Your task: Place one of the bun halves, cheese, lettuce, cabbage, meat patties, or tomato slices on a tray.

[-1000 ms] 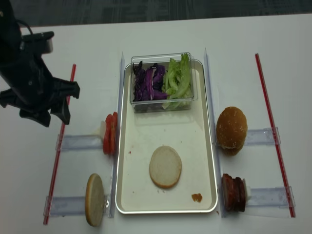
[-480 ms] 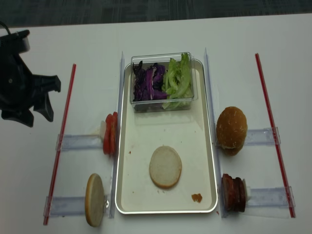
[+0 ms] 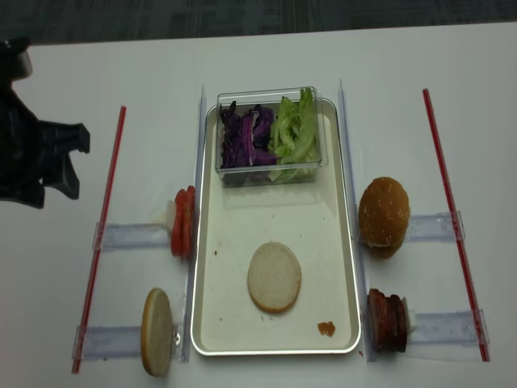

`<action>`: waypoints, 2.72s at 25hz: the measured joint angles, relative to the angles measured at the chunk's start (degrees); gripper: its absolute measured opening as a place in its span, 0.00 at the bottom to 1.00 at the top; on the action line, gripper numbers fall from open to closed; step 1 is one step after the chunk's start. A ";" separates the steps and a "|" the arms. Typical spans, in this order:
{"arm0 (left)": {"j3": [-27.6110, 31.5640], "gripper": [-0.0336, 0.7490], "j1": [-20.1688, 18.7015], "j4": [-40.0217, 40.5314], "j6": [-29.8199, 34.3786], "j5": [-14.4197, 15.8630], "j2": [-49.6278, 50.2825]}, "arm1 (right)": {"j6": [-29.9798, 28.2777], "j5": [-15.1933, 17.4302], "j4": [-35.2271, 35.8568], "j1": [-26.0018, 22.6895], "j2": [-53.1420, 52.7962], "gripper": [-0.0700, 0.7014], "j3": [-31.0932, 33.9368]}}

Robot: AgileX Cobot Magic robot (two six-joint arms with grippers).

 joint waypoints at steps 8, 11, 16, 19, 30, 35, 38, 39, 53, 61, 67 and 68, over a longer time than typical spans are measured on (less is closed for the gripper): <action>6.98 0.50 0.00 0.00 0.00 0.00 -8.80 | 0.00 0.00 0.00 0.00 0.00 0.68 0.00; 9.15 0.50 0.00 0.00 0.00 0.00 -12.25 | 0.00 0.00 0.00 0.00 0.00 0.68 0.00; 13.06 0.50 0.00 0.00 0.00 0.11 -18.46 | 0.00 0.00 0.00 0.00 0.00 0.68 0.00; 14.95 0.50 0.00 0.00 0.00 0.48 -22.08 | 0.00 0.00 0.00 0.00 0.00 0.68 0.00; 23.17 0.50 0.00 0.00 0.00 1.42 -34.45 | 0.00 0.00 0.00 0.00 0.00 0.68 0.00; 24.69 0.50 0.00 0.00 0.00 1.89 -39.39 | -0.21 0.00 0.00 0.00 0.00 0.68 0.00; 26.09 0.50 0.00 0.00 0.10 2.03 -41.86 | -0.21 0.00 0.00 0.00 0.00 0.68 0.00; 26.59 0.50 0.00 0.00 0.47 2.03 -42.79 | -0.21 0.00 0.00 0.00 0.00 0.68 0.00; 30.46 0.50 0.00 0.59 1.28 2.48 -56.25 | -0.21 0.00 0.00 0.00 0.00 0.68 0.00; 33.06 0.50 0.00 1.21 3.02 2.94 -63.57 | -0.21 0.00 0.00 0.00 0.00 0.68 0.00; 33.44 0.50 0.00 1.21 3.02 1.49 -69.14 | -0.21 0.00 0.00 0.00 0.00 0.68 0.00; 33.68 0.50 0.00 1.21 3.02 1.15 -69.91 | -0.21 0.00 0.00 0.00 0.00 0.68 0.00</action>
